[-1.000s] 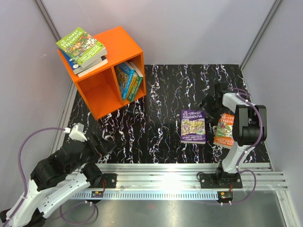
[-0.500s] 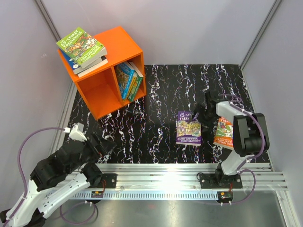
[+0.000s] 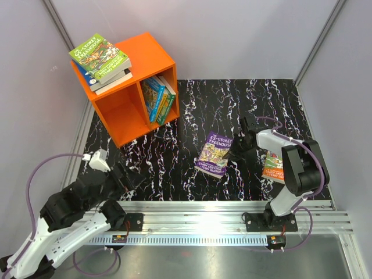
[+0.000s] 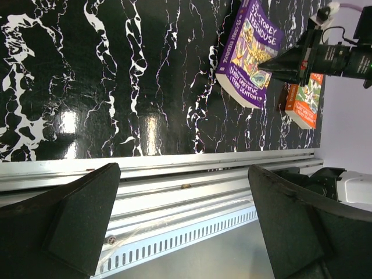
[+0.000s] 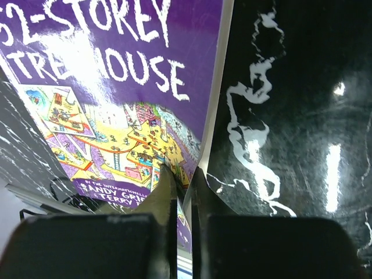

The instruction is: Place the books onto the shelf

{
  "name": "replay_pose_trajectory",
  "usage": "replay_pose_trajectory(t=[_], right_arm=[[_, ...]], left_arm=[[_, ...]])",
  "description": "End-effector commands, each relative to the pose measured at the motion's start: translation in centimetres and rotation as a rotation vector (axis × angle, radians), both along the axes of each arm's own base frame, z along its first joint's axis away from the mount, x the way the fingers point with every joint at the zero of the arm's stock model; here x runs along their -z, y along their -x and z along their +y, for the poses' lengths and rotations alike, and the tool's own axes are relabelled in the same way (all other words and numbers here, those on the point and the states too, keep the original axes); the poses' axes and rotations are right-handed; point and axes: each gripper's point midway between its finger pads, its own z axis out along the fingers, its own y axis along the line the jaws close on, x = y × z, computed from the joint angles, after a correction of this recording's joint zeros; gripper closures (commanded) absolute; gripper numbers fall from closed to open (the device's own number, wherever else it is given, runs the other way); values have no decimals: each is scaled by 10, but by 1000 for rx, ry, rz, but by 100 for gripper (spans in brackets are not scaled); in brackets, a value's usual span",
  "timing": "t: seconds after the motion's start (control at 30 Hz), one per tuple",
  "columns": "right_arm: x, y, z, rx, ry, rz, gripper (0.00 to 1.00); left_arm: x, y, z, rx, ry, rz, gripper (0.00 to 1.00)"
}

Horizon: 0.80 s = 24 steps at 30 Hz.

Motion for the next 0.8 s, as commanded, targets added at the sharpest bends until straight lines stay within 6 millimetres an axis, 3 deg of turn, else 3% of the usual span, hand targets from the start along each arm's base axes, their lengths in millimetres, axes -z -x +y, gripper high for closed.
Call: replay_pose_trajectory(t=[0.0,0.17,0.23,0.33,0.37,0.4,0.5,0.53,0.67,0.77], right_arm=[[28,0,-22,0,136,-1,100],[-24,-8,-8,-72,113,-136,100],[-58,-5,2,-126,98,-210,100],[-100,6,13,-180,63,-281,100],[-111,15,12,-188,58,-288,100],[-117,19,14,-192,47,-293,100],[-124,37,12,-189,23,-285,100],[-127,41,12,-188,9,-289,100],[-146,59,20,-178,-93,-317,100],[-150,66,20,-168,-110,-308,100]], left_arm=[[-18,-8,-19,66,37,-60,1],[-27,-16,-49,208,43,-122,1],[-34,-29,-66,255,23,-162,1],[-30,-50,-97,330,-3,-180,1],[-38,-56,-114,371,32,-210,1],[-17,-66,-129,405,-13,-155,1],[-7,-83,-170,503,29,-132,1],[14,-84,-187,562,29,-56,1],[7,-98,-231,633,166,-91,1],[-11,-97,-245,658,273,-141,1]])
